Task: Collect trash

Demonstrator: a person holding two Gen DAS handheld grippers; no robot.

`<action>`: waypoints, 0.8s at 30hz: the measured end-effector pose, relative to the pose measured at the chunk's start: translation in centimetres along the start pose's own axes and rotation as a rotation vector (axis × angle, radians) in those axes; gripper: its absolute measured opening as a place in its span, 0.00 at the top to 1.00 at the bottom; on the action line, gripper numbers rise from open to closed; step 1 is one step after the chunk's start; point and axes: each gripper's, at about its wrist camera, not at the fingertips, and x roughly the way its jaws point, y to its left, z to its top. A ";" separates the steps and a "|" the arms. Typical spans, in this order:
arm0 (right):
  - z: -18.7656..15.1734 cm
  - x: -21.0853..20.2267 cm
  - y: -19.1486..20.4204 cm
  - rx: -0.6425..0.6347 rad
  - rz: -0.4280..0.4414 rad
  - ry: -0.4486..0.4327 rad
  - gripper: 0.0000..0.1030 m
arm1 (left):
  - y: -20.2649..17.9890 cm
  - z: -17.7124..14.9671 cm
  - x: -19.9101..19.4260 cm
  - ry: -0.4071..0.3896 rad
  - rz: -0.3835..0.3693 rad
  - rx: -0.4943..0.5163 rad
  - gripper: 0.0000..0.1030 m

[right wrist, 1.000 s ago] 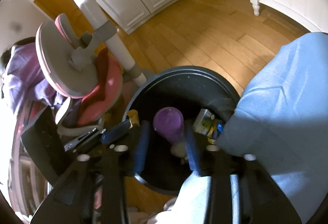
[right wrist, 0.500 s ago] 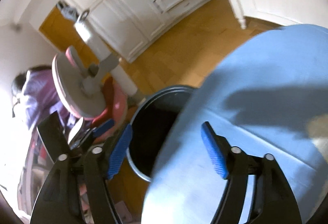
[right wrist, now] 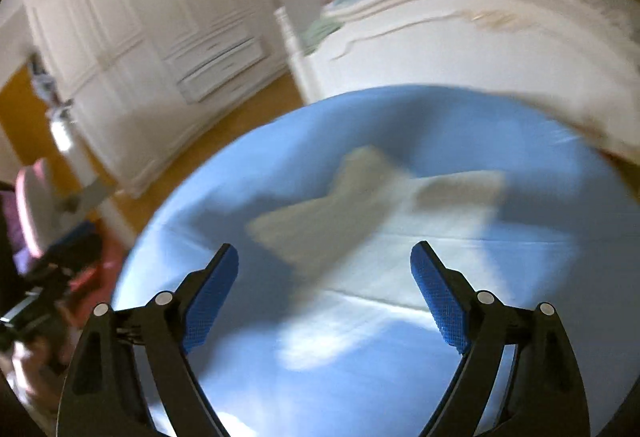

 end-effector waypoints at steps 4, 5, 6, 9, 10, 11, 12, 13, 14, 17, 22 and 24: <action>-0.5 -2.1 -2.4 0.000 -0.189 -0.109 0.05 | -3.3 0.7 1.1 -0.021 -0.004 -0.021 0.05; -0.6 -2.4 -2.8 0.000 -0.228 -0.128 0.05 | -4.1 0.7 1.5 -0.035 -0.006 -0.029 0.05; -0.6 -2.7 -3.1 0.002 -0.271 -0.152 0.05 | -4.7 0.7 1.8 -0.046 -0.002 -0.035 0.05; -1.0 -3.3 -4.1 0.014 -0.359 -0.216 0.05 | -6.6 0.8 3.0 -0.033 0.021 0.001 0.05; -1.2 -3.4 -4.3 0.020 -0.383 -0.238 0.05 | -7.3 0.7 3.1 -0.031 0.025 0.018 0.05; -1.3 -3.5 -4.5 0.033 -0.402 -0.257 0.05 | -7.9 0.5 3.3 -0.038 0.017 0.034 0.05; -1.4 -3.7 -4.9 0.058 -0.414 -0.269 0.05 | -8.3 0.2 3.3 -0.046 0.003 0.044 0.05; -1.6 -4.0 -5.2 0.078 -0.409 -0.285 0.05 | -8.7 0.1 3.2 -0.050 -0.001 0.049 0.05; -1.7 -4.4 -5.3 0.096 -0.399 -0.305 0.05 | -9.0 -0.1 3.3 -0.053 -0.005 0.059 0.05; -2.6 -6.0 -5.2 0.119 -0.364 -0.390 0.05 | -9.1 -0.4 3.5 -0.053 -0.015 0.074 0.05; -3.4 -8.4 -3.8 0.061 -0.376 -0.470 0.05 | -9.2 -0.2 3.9 -0.033 -0.038 0.068 0.05; -3.3 -9.0 -3.0 0.026 -0.385 -0.485 0.05 | -9.4 -0.3 3.9 -0.034 -0.046 0.075 0.05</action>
